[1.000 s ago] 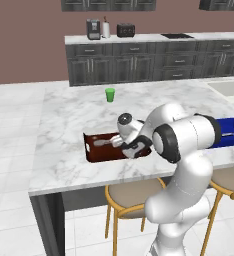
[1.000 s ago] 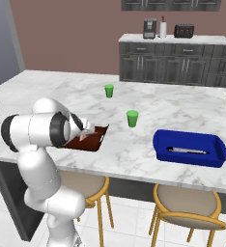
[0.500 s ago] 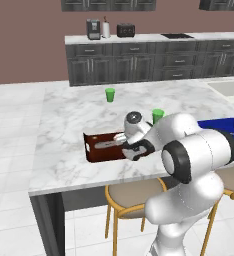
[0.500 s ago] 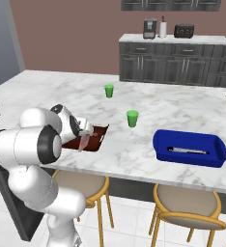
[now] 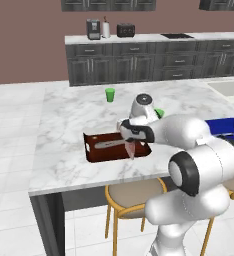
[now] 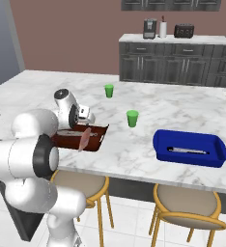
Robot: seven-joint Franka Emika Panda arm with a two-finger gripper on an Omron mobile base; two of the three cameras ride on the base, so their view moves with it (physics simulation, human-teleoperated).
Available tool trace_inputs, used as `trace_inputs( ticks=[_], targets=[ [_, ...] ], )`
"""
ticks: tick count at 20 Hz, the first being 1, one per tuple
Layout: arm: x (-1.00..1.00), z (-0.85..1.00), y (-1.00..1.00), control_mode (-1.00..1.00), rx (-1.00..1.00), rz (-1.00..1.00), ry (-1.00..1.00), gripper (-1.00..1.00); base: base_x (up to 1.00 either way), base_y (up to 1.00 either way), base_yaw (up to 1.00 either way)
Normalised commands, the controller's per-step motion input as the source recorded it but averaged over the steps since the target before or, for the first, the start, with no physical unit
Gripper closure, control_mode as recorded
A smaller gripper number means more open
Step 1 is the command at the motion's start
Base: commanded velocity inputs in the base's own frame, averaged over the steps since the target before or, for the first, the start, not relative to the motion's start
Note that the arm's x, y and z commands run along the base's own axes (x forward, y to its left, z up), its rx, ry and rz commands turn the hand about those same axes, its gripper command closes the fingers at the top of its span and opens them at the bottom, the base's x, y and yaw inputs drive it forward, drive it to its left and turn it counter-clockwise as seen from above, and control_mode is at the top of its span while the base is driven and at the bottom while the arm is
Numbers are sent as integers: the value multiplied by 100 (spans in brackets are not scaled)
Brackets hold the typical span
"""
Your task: Gather the sweet potato and garlic from the fridge and place them on a tray on the dining counter. Then gather the fish and steak from the fridge and place them on the other tray.
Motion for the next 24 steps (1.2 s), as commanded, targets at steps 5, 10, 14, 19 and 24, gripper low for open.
trace_inputs(
  ticks=[5,10,14,19,24],
  targets=[
    [-60,49,0,-100,8,0,0,-100,0,0,0],
    [-75,24,11,-100,2,5,0,-100,0,0,0],
    [-61,2,41,-100,0,10,0,-100,0,0,0],
    [-48,0,56,-100,-2,10,0,-100,0,0,0],
    [-8,0,13,-100,0,3,0,-100,0,0,0]
  ],
)
